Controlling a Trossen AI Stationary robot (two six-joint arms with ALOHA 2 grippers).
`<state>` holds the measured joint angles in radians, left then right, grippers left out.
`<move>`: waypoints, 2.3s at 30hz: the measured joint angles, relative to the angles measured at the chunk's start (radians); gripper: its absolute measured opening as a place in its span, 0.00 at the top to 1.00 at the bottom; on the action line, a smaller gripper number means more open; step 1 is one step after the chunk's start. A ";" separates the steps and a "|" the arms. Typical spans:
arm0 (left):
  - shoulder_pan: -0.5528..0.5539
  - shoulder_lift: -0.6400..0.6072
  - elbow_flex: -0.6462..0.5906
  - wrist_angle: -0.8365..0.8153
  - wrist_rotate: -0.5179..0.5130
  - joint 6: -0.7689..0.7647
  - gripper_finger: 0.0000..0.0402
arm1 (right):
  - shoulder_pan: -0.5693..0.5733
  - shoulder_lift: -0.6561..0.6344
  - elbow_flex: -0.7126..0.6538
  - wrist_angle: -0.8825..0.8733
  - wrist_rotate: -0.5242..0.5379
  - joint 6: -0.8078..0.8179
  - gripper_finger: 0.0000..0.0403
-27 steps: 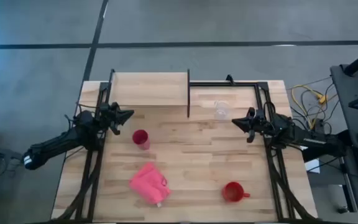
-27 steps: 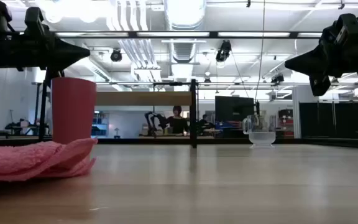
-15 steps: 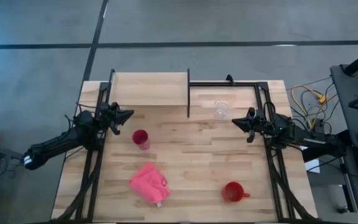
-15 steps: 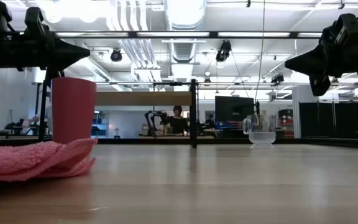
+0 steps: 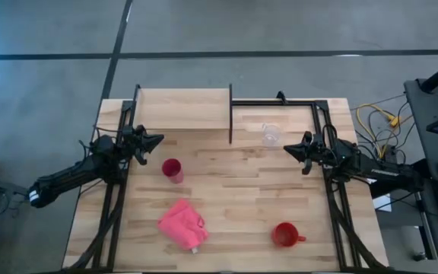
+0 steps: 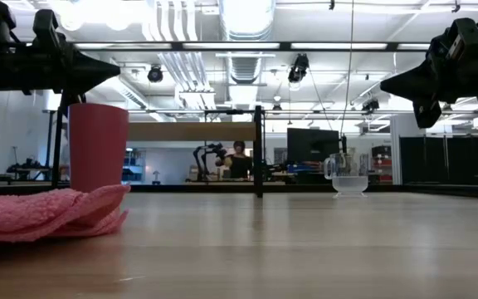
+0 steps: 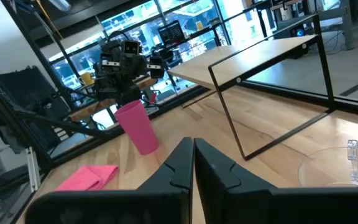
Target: Stack small to large cups/mugs on shelf
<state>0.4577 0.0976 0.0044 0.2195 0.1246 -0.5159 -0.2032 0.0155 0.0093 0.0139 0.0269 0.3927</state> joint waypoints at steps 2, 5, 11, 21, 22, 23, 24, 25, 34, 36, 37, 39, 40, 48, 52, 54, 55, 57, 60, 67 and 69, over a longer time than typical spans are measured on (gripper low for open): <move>0.000 0.000 0.000 0.000 0.000 0.000 1.00 | 0.000 0.000 0.000 0.000 0.000 0.000 0.98; 0.000 0.000 0.000 0.000 0.000 0.000 1.00 | 0.000 0.000 0.000 0.000 0.000 0.000 0.98; -0.001 0.000 0.000 0.000 0.000 0.000 1.00 | 0.000 0.000 0.000 0.000 0.000 0.000 0.98; -0.001 0.000 0.000 0.000 0.000 0.000 1.00 | 0.000 0.000 0.000 0.000 0.000 0.000 0.98; -0.001 0.000 0.000 0.000 0.000 0.000 1.00 | 0.000 0.000 0.000 0.000 0.000 0.000 0.98; -0.001 0.000 0.000 0.000 0.000 0.000 1.00 | 0.000 0.000 0.000 0.000 0.000 0.000 0.98; -0.001 0.000 0.000 0.000 0.000 0.000 1.00 | 0.000 0.000 0.000 0.000 0.000 0.000 0.98; -0.001 0.000 0.000 0.000 0.000 0.000 1.00 | 0.000 0.000 0.000 0.000 0.000 0.000 0.98; -0.001 0.000 0.000 0.000 0.000 0.000 1.00 | 0.000 0.000 0.000 0.000 0.000 0.000 0.98; -0.001 0.000 0.000 0.000 0.000 0.000 1.00 | 0.000 0.000 0.000 0.000 0.000 0.000 0.98; -0.001 0.000 0.000 0.000 0.000 0.000 1.00 | 0.000 0.000 0.000 0.000 0.000 0.000 0.98; -0.001 0.000 0.000 0.000 0.000 0.000 1.00 | 0.000 0.000 0.000 0.000 0.000 0.000 0.98; -0.001 0.000 0.000 0.000 0.000 0.000 1.00 | 0.000 0.000 0.000 0.000 0.000 0.000 0.98; -0.001 0.000 0.000 0.000 0.000 0.000 1.00 | 0.000 0.000 0.000 -0.001 -0.004 0.053 0.98; 0.000 0.000 0.000 0.000 0.000 0.000 1.00 | 0.000 0.003 0.000 -0.001 -0.004 0.045 0.98; 0.000 0.000 0.000 0.000 0.000 0.000 1.00 | 0.000 0.003 0.000 -0.001 -0.004 0.046 0.98; 0.000 0.000 0.000 0.000 0.000 0.000 1.00 | 0.000 0.003 0.000 -0.001 -0.005 0.062 0.98; 0.000 0.000 0.000 0.000 0.000 0.000 1.00 | 0.000 0.004 0.000 -0.001 -0.001 0.090 0.98; 0.000 0.000 0.000 0.000 0.000 0.000 1.00 | 0.000 0.007 0.000 0.007 0.031 0.111 0.98; 0.000 0.000 0.000 0.000 0.000 0.000 1.00 | 0.000 0.007 0.000 0.029 0.053 0.139 0.98; 0.000 0.000 0.000 0.000 0.000 0.000 1.00 | 0.000 0.007 0.000 0.029 0.053 0.146 0.98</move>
<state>0.4579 0.0975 0.0044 0.2195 0.1242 -0.5159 -0.2031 0.0223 0.0093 0.0425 0.0799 0.5391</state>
